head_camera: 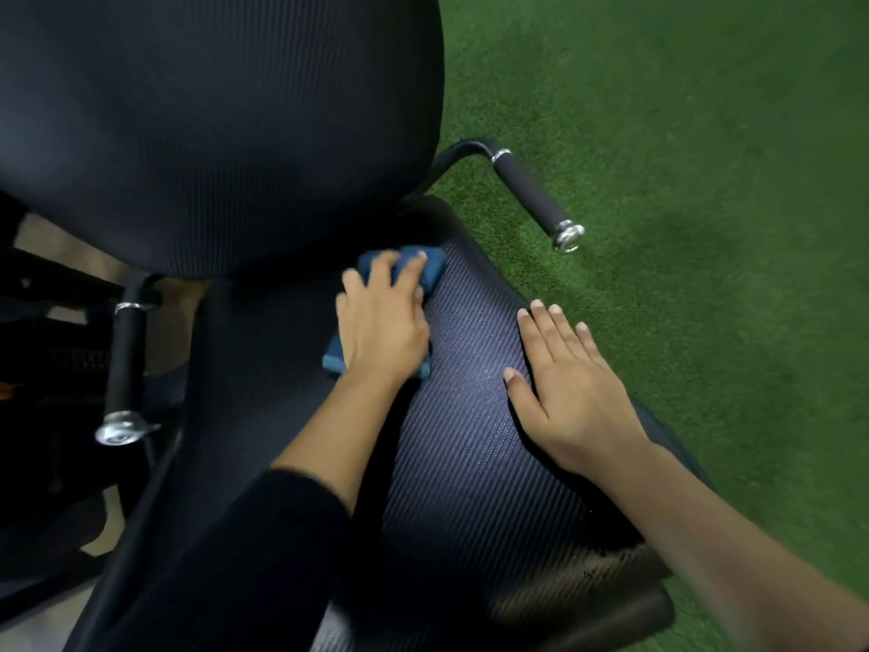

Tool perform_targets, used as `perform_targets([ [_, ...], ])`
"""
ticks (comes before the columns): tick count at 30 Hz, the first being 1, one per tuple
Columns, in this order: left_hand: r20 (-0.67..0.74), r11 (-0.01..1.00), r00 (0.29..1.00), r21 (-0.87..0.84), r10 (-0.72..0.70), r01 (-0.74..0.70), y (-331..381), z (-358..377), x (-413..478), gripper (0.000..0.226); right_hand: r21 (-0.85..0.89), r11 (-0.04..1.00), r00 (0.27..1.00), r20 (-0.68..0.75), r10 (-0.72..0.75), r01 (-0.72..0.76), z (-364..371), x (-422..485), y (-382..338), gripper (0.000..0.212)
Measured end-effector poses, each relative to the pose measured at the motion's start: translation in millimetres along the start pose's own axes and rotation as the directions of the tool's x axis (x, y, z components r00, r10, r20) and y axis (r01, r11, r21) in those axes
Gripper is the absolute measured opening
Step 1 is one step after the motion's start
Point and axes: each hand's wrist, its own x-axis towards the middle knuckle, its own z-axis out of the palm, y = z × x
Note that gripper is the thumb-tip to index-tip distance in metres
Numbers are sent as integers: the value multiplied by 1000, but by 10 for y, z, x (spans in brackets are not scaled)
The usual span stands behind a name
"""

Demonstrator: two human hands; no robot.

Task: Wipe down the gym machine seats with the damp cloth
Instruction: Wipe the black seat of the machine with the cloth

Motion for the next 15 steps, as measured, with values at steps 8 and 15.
perform_targets([
  [8,29,999,1000,37,9,-10,235,199,627,41,-38,998,999,13,40,-40,-16,-87,111,77],
  [15,45,834,838,-148,543,-532,462,11,-79,40,-34,991,991,28,134,-133,-94,-207,192,85],
])
